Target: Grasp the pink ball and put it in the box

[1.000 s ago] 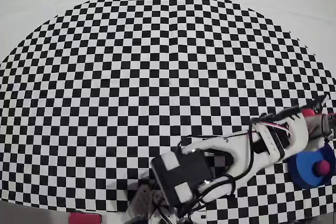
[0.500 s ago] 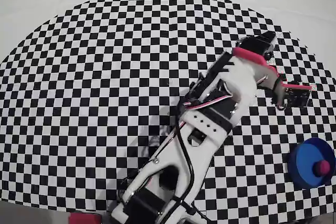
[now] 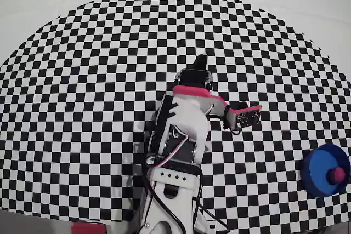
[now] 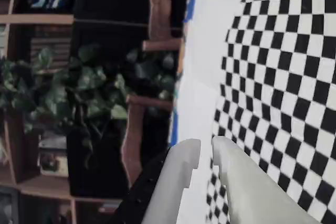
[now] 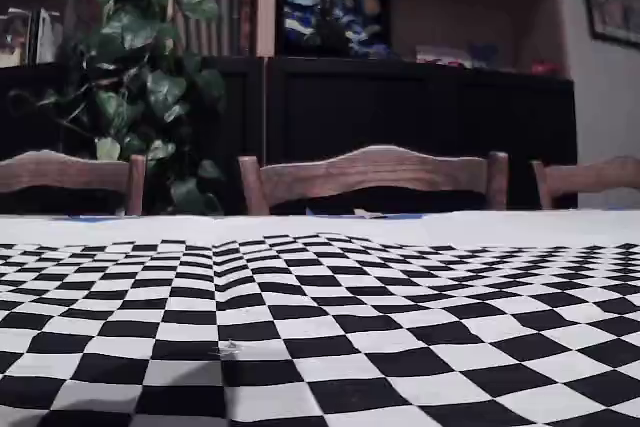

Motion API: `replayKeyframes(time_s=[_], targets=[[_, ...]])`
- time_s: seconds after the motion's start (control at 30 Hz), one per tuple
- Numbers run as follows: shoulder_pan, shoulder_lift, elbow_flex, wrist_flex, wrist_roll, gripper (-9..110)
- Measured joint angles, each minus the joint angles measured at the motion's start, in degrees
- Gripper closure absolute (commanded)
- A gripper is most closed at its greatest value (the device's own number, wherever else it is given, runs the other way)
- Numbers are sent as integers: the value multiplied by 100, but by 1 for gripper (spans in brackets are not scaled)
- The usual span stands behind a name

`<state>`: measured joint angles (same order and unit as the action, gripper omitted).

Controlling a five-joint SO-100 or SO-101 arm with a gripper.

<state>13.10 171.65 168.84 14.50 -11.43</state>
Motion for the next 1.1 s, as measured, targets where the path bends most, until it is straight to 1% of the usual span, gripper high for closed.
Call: replayKeyframes(time_s=[0.2,0.43,0.73,1.1], targets=[[-633,1239,791,800,97,101],[-1125,1371,905,1652,422,101],[-1125,1371,905,2944,589,101],[-1099,1371,905,3146,633,101]])
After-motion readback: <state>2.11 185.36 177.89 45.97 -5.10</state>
